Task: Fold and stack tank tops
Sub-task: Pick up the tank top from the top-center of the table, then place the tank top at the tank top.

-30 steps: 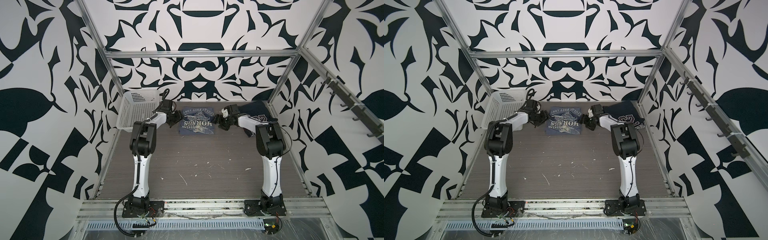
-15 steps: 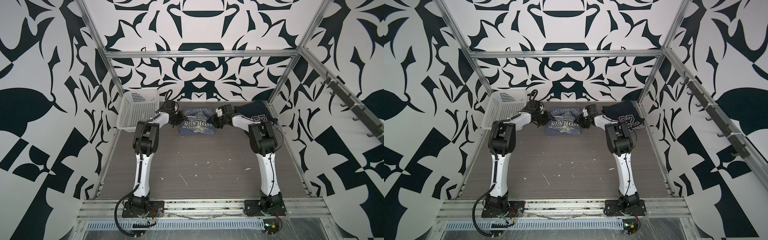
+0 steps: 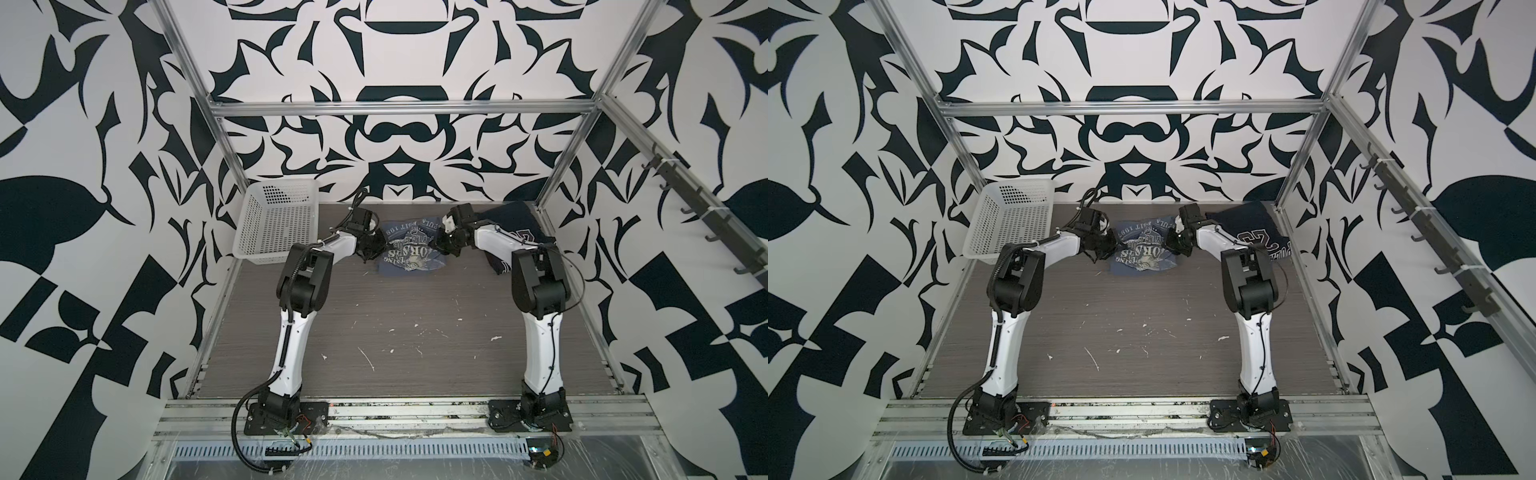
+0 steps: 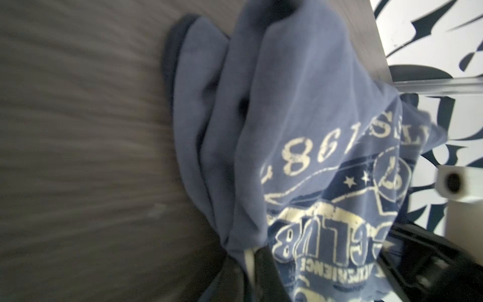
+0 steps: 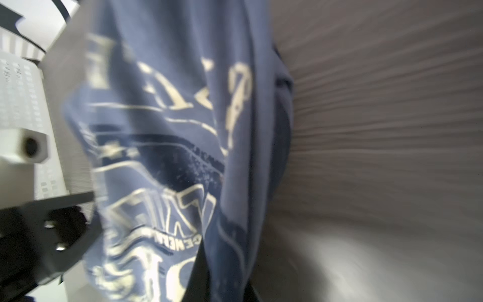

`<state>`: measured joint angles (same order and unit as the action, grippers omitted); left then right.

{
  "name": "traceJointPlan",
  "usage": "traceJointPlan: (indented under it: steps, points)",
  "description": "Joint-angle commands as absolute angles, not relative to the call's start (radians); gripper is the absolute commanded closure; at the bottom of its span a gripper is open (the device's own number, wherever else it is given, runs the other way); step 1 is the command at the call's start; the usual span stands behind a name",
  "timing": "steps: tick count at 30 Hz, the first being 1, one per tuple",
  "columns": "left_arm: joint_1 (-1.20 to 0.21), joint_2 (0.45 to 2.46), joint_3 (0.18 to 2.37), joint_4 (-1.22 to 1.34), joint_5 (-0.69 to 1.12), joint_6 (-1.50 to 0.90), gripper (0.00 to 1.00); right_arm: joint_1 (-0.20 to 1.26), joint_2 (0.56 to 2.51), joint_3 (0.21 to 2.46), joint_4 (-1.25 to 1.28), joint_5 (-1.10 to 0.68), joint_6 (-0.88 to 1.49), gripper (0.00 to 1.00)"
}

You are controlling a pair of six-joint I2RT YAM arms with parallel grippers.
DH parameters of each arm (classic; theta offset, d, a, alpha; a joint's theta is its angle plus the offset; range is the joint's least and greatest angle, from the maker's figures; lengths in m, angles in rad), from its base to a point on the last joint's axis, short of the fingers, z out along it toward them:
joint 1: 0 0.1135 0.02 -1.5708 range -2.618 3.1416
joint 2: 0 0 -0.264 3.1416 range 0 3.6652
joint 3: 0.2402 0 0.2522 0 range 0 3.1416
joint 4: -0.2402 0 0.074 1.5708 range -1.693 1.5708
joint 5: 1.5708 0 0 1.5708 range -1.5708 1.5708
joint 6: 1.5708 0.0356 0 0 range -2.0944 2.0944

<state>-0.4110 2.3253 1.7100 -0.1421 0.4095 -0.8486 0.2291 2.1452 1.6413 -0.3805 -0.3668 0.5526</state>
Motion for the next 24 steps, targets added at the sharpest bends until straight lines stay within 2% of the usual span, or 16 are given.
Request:
traceJointPlan:
  steps: [1,11,24]
  points:
    - [-0.471,2.284,1.718,-0.009,0.431,-0.950,0.99,0.176,2.035,1.645,-0.449,-0.259,0.450,1.00]
    - [-0.612,2.402,1.998,0.048,0.376,-1.004,1.00,0.060,1.970,1.793,-0.649,-0.035,0.270,1.00]
    - [-0.726,2.701,2.553,0.031,0.316,-1.018,1.00,-0.063,1.999,2.034,-0.729,0.044,0.157,1.00]
